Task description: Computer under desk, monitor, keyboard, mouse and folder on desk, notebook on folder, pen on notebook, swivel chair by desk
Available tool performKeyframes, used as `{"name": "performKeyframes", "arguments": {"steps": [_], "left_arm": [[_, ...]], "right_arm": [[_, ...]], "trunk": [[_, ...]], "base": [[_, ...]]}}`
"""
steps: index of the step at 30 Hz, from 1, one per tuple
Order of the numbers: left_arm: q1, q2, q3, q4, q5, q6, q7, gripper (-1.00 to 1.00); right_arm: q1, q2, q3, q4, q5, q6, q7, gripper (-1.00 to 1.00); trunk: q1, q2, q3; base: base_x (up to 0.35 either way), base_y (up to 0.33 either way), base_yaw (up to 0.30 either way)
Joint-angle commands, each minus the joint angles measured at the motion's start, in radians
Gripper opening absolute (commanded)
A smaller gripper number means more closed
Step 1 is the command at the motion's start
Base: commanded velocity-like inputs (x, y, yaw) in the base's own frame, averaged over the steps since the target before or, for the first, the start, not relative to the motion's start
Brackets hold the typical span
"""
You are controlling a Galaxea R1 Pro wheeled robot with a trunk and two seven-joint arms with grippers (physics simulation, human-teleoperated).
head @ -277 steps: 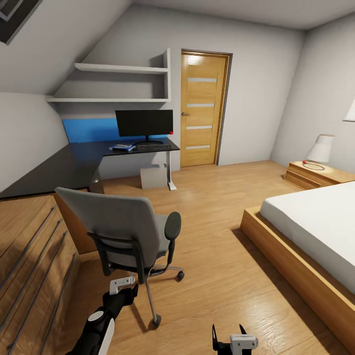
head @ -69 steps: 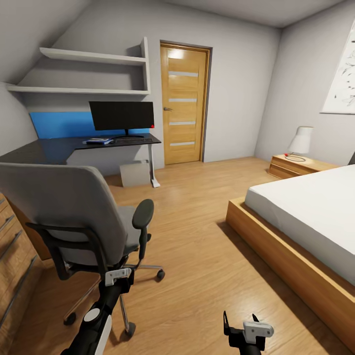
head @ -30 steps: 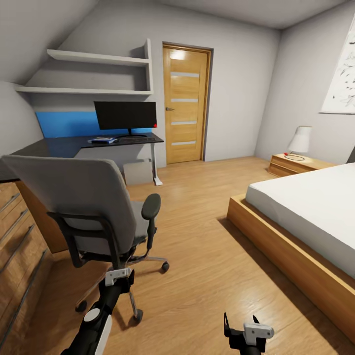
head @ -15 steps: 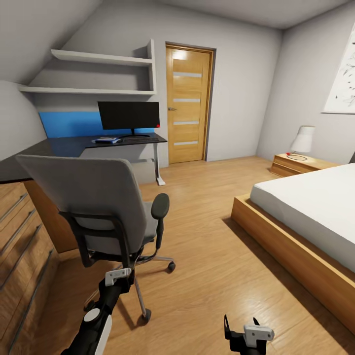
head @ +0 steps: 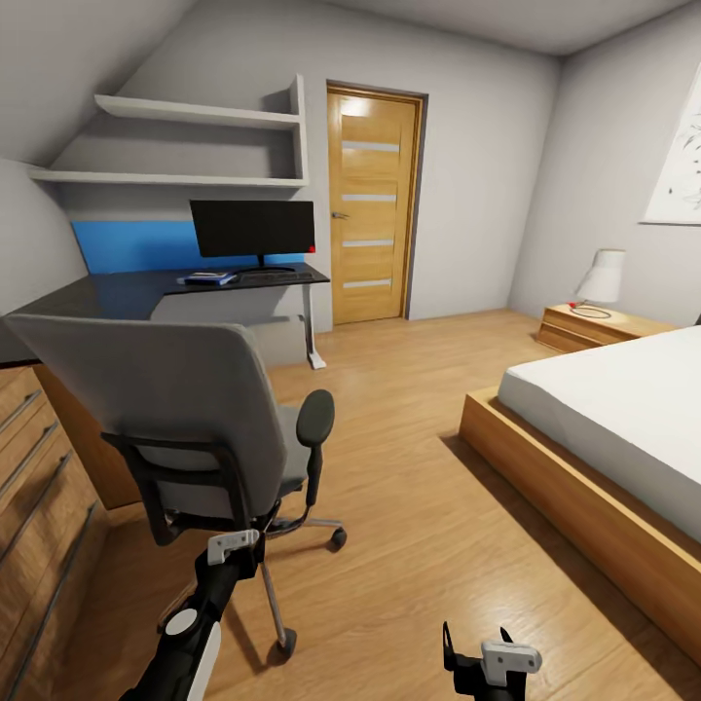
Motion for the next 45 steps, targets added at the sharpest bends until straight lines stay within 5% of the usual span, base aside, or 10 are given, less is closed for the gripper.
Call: {"name": "performKeyframes", "arguments": {"steps": [1, 45], "left_arm": [[-0.001, -0.002, 0.005, -0.001, -0.009, 0.000, -0.007, 1.00], [-0.001, -0.001, 0.006, -0.001, -0.008, -0.001, -0.007, 1.00]], "right_arm": [[-0.001, -0.001, 0.006, 0.000, -0.010, -0.006, -0.005, 1.00], [-0.001, -0.001, 0.006, 0.000, -0.010, -0.006, -0.005, 1.00]], "trunk": [[0.000, 0.000, -0.001], [0.000, 0.000, -0.001]], "base": [[0.040, 0.000, 0.000], [0.043, -0.034, 0.000]]}}
